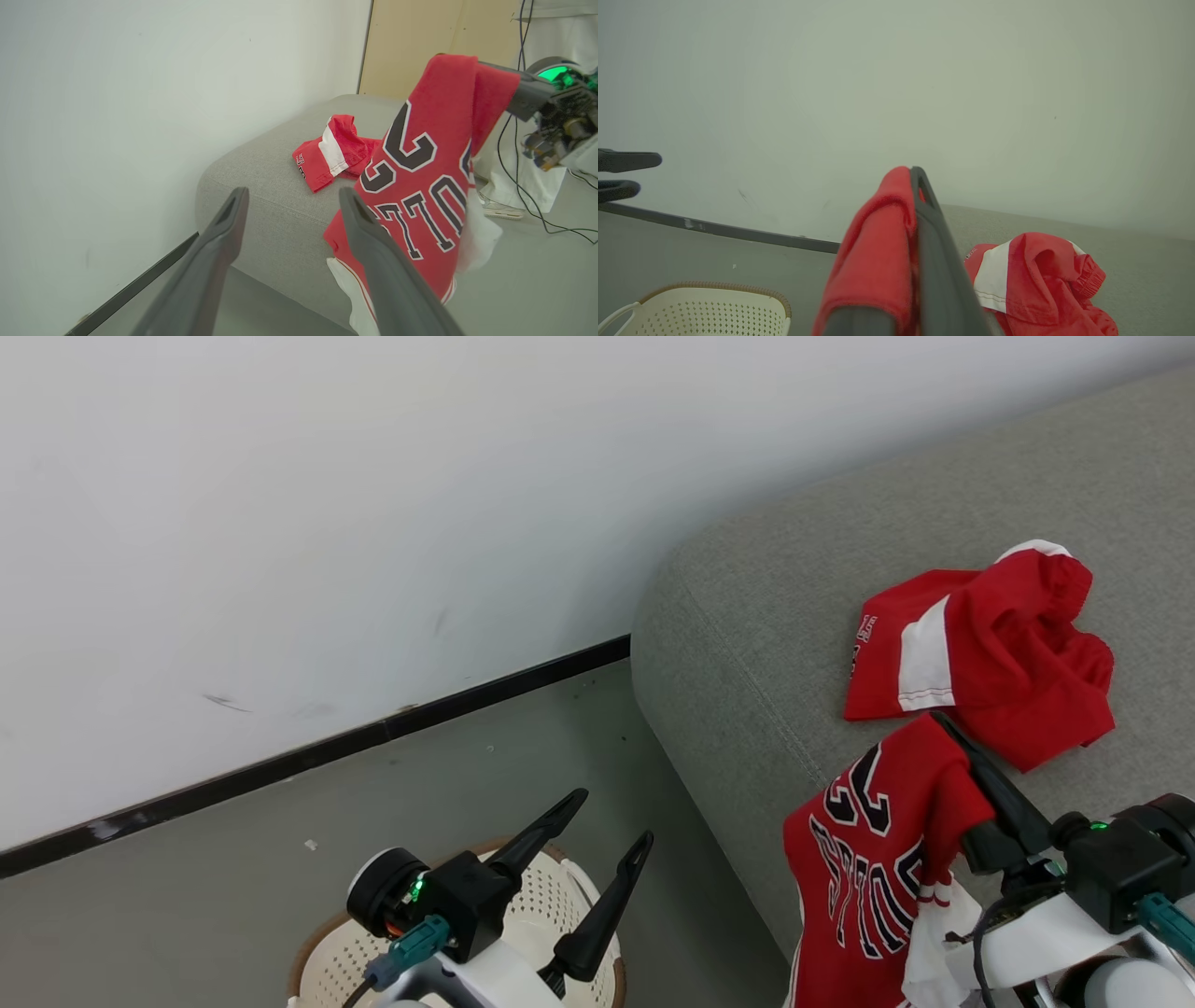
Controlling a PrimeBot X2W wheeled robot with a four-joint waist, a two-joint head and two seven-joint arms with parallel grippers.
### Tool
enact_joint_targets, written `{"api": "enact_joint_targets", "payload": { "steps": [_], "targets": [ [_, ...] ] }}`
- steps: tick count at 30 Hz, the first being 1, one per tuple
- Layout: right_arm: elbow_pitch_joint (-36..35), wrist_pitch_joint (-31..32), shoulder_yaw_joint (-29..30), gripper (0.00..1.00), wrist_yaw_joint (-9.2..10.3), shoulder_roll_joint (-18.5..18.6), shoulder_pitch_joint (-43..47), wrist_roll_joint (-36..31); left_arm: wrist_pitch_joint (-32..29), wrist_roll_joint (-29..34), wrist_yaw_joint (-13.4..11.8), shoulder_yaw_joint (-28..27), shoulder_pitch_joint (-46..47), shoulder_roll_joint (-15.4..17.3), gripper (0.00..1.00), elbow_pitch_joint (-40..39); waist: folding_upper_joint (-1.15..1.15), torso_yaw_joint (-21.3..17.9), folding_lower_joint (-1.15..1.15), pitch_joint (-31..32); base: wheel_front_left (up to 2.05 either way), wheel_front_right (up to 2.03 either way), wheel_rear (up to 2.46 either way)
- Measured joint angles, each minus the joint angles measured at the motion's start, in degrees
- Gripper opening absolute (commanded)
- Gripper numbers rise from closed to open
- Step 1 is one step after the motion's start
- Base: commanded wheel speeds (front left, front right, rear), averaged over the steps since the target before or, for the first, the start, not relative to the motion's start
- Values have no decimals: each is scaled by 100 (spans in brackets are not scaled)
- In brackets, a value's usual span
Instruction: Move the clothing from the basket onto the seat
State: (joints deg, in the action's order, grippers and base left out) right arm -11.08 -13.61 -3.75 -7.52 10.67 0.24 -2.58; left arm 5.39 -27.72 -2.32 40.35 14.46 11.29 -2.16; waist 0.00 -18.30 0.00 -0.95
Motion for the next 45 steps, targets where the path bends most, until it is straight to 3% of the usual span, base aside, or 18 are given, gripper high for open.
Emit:
{"api": "enact_joint_targets", "payload": {
  "steps": [5, 11, 24, 35, 45],
  "targets": [
    [92, 3, -272, 0, -1, 181, -325, 205, 58, 8, -22, -48, -2, 10, 100, 10, 0, -197, 0, -49, 0, 0, 0],
    [245, 60, -183, 0, -1, 479, -1633, 623, 77, 140, -168, -132, -20, 89, 100, -64, 0, -350, 0, -177, 0, 0, 0],
    [1230, 681, 1039, 0, -1, 1178, -4296, 1211, 44, 370, -460, -296, -29, 307, 100, -468, 0, -369, 0, -652, 0, 0, 0],
    [2903, 1002, 1599, 0, -1, 1439, -4452, 1249, -304, 675, -519, -255, 126, 521, 100, -891, 0, -209, 0, -1174, 0, 0, 0],
    [3645, 803, 1622, 0, 0, 1152, -4437, 1184, -636, 736, -517, -167, 296, 591, 100, -1122, 0, -88, 0, -1588, 0, 0, 0]
  ]
}}
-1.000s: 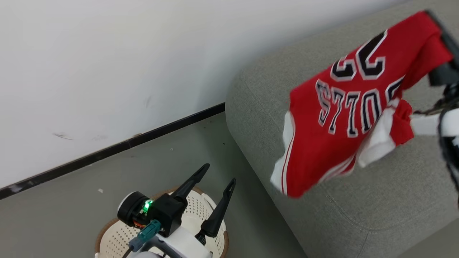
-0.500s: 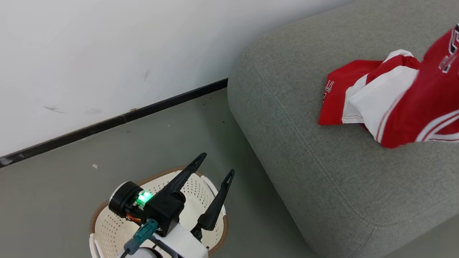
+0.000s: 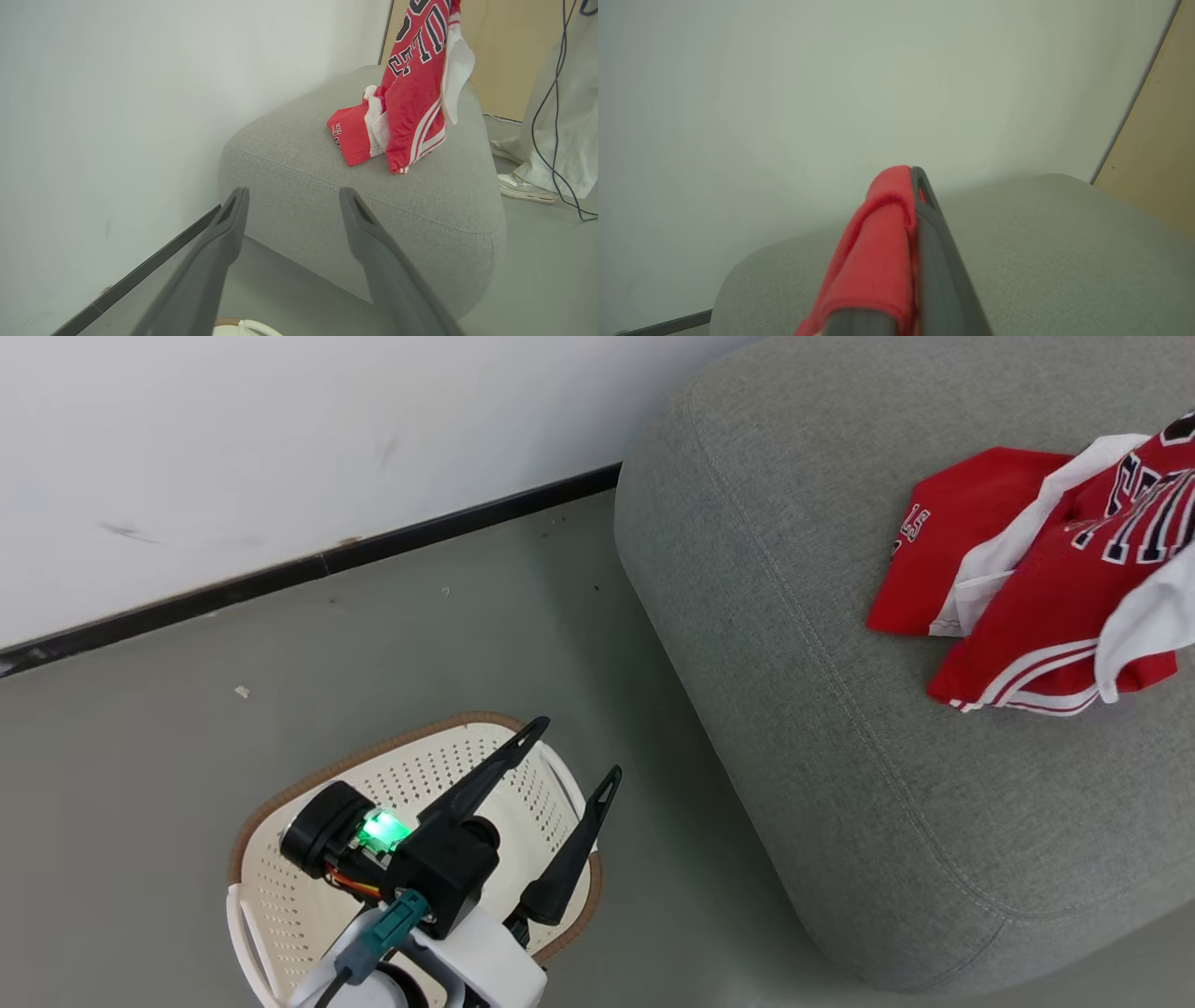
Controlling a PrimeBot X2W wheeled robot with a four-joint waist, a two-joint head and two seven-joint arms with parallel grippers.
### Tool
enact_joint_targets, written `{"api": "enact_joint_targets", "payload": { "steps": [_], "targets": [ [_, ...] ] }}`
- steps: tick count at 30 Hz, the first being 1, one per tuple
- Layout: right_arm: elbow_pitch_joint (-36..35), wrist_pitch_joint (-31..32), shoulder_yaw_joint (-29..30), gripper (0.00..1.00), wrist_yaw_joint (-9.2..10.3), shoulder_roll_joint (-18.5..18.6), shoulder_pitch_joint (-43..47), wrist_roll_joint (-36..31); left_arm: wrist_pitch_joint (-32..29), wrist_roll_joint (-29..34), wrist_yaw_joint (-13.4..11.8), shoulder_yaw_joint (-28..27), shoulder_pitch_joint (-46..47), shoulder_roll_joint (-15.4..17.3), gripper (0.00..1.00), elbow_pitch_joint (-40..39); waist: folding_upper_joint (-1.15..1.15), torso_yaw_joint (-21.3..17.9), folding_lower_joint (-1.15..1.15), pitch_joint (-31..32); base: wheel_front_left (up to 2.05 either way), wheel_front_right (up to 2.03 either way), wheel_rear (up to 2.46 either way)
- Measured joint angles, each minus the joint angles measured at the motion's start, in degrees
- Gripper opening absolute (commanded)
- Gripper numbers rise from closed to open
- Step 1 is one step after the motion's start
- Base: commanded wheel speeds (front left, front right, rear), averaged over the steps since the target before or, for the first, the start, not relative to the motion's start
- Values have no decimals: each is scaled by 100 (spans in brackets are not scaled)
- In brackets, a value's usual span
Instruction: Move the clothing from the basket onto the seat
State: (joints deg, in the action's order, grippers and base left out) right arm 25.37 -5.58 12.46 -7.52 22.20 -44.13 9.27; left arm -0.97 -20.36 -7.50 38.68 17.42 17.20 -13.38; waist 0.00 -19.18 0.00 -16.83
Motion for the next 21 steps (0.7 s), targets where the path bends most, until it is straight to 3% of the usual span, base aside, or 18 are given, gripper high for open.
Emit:
{"api": "enact_joint_targets", "payload": {
  "steps": [9, 19, 20, 21],
  "targets": [
    [726, -259, -382, 0, -1, -301, 160, -298, -194, 134, 9, 16, 165, 86, 100, -155, 0, 70, 0, -404, 0, 0, 0],
    [1325, -480, -396, 0, -1, -471, 260, -400, -257, 186, 19, -4, 371, 108, 100, -238, 0, 66, 0, -769, 0, 0, 0],
    [1385, -514, -396, 2, -1, -472, 256, -401, -257, 186, 37, -5, 407, 107, 100, -241, 0, 60, 0, -799, 0, 0, 0],
    [1421, -526, -393, 16, -1, -479, 256, -401, -257, 186, 44, -11, 452, 109, 100, -243, 0, 53, 0, -827, 0, 0, 0]
  ]
}}
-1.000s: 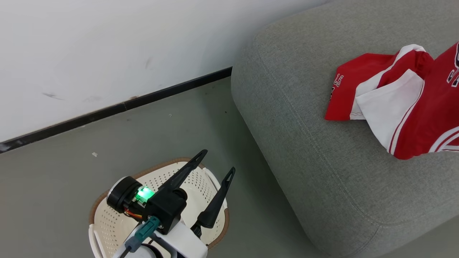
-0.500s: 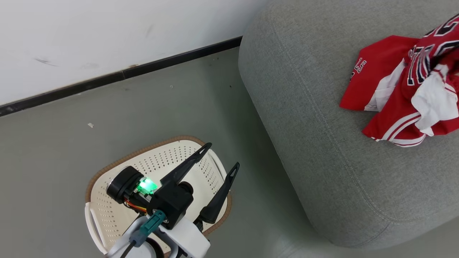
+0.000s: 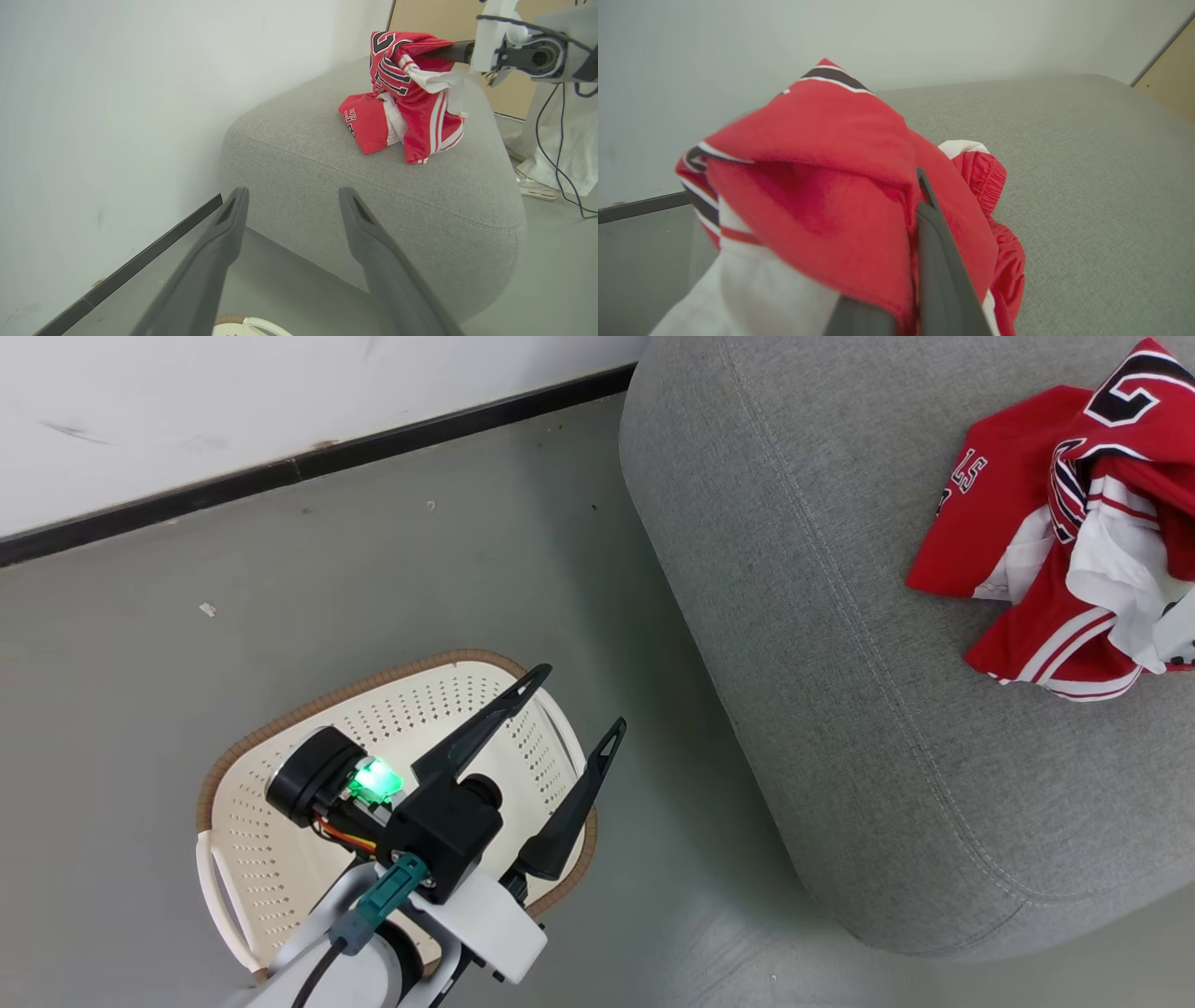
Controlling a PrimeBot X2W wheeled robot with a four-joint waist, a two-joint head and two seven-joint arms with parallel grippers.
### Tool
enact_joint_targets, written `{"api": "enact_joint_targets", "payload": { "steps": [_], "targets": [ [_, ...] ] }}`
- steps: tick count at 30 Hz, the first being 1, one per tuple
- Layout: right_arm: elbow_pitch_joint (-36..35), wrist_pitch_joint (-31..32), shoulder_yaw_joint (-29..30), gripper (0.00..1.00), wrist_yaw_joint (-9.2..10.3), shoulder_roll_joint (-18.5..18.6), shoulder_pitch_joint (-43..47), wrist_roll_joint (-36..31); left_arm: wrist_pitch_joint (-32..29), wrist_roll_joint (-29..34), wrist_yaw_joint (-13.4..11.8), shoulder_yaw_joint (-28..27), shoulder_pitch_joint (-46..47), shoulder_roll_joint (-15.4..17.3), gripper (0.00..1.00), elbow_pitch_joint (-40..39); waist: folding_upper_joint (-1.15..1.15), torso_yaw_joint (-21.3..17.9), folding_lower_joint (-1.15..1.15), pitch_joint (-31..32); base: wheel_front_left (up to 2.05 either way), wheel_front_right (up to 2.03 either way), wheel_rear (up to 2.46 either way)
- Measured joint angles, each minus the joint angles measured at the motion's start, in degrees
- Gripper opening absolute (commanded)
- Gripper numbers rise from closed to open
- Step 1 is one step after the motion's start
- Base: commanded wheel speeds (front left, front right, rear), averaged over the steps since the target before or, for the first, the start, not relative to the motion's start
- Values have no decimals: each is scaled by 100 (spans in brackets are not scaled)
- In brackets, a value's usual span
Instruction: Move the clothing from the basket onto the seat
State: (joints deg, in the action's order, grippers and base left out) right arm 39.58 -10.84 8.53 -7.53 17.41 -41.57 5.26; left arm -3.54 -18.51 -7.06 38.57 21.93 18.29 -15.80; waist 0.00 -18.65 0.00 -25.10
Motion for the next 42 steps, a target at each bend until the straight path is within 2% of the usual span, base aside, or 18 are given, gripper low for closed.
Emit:
{"api": "enact_joint_targets", "payload": {
  "steps": [1, 3, 5, 21, 35, 42],
  "targets": [
    [22, -2, 8, 30, 0, -16, -1, 0, 0, 1, 1, -19, 23, 0, 100, -10, 0, -9, 0, -26, 0, 0, 0],
    [67, -52, -7, 48, 0, -52, -10, 1, 0, 1, 5, -46, 33, 3, 100, -15, 0, -32, 0, -73, 0, 0, 0],
    [156, -62, -64, 100, 0, -101, -52, 1, 1, 2, 15, -74, 41, 14, 100, -14, 0, -65, 0, -112, 0, 0, 0],
    [151, -322, -494, 100, 0, -101, -42, 89, 102, -29, 15, -216, 115, 31, 100, 155, 0, -335, 0, -45, 0, 0, 0],
    [-394, -336, -380, 100, 0, 120, 717, 191, 434, -269, -54, -516, 62, 11, 100, 255, 0, -487, 0, 280, 0, 0, 0],
    [-854, -337, -359, 100, 0, 115, 925, 193, 636, -318, -223, -693, -148, -22, 100, 417, 0, -512, 0, 490, 0, 0, 0]
  ]
}}
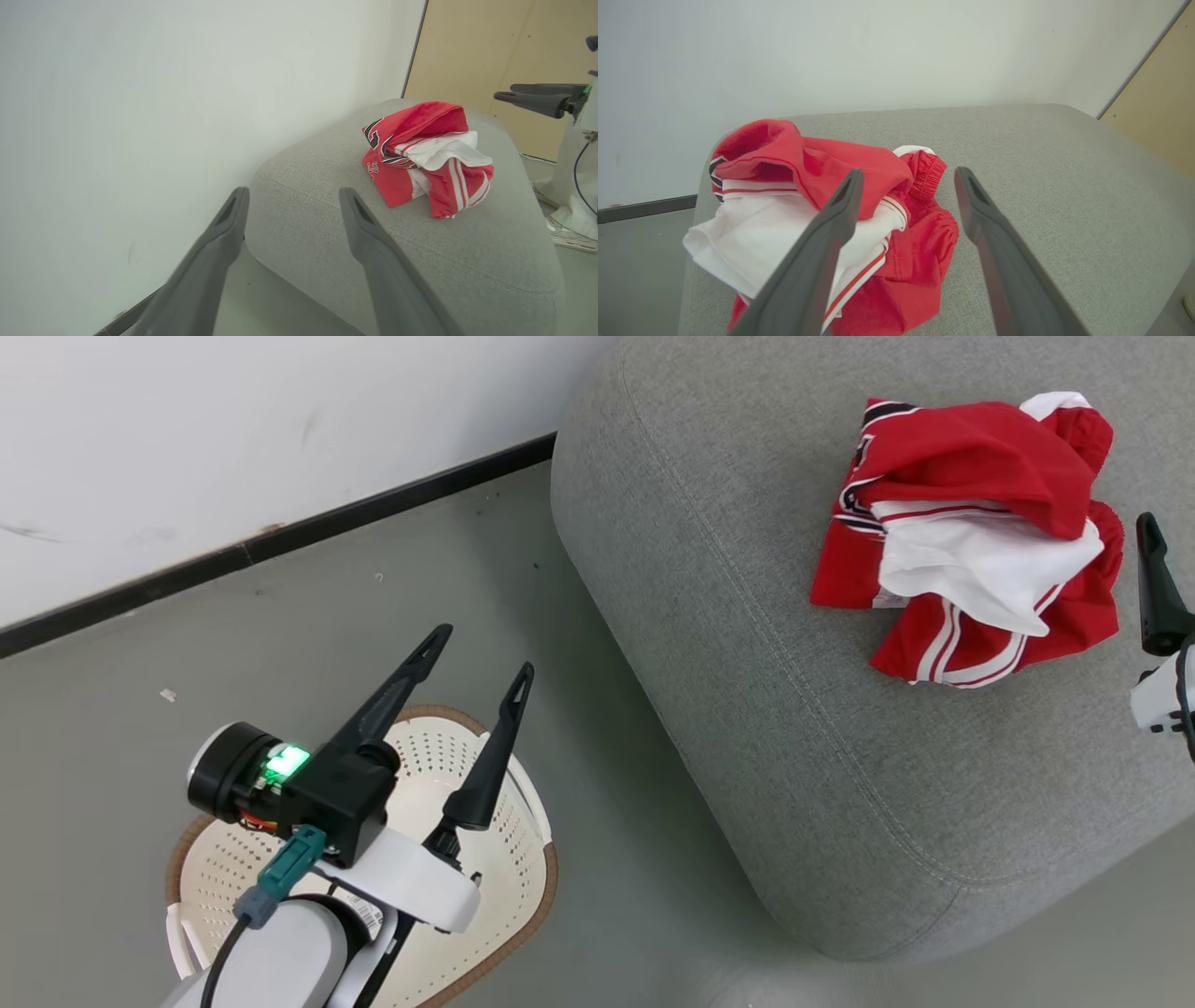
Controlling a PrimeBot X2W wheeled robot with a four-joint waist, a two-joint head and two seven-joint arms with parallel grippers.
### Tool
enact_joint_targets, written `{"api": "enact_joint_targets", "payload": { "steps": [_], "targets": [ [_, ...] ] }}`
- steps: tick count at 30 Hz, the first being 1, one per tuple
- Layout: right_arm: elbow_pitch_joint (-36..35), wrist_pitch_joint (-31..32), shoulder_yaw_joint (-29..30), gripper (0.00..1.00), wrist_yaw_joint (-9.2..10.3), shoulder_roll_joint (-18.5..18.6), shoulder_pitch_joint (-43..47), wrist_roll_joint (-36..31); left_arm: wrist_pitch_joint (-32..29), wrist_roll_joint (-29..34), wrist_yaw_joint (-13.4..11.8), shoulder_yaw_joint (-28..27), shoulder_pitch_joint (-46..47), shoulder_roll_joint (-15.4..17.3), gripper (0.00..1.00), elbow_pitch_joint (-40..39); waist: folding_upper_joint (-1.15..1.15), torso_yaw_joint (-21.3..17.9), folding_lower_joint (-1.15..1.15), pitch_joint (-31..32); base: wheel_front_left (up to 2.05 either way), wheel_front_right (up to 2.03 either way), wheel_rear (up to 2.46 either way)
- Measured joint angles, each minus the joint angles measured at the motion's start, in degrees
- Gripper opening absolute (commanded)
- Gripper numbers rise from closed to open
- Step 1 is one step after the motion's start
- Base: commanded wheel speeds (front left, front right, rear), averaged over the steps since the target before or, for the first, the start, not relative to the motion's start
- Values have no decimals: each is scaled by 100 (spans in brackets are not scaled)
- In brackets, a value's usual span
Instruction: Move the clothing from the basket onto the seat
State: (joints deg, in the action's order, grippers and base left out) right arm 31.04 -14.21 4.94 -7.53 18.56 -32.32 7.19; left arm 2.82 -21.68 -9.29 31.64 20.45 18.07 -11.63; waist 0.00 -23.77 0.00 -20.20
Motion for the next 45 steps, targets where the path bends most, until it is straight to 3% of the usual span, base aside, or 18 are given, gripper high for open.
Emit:
{"api": "enact_joint_targets", "payload": {
  "steps": [12, 20, 45],
  "targets": [
    [-725, -18, -196, 100, 0, -160, 311, -20, 413, -116, -326, -443, -355, -27, 100, 281, 0, 163, 0, 370, 0, 0, 0],
    [-1140, -25, -437, 100, 0, -588, 531, -80, 720, -280, -535, -698, -642, -158, 100, 415, 0, 453, 0, 622, 0, 0, 0],
    [-1578, -25, -988, 100, 0, -1329, 1285, -439, 1074, -516, -1117, -1626, -1662, -174, 100, 889, 0, 1384, 0, 1290, 0, 0, 0]
  ]
}}
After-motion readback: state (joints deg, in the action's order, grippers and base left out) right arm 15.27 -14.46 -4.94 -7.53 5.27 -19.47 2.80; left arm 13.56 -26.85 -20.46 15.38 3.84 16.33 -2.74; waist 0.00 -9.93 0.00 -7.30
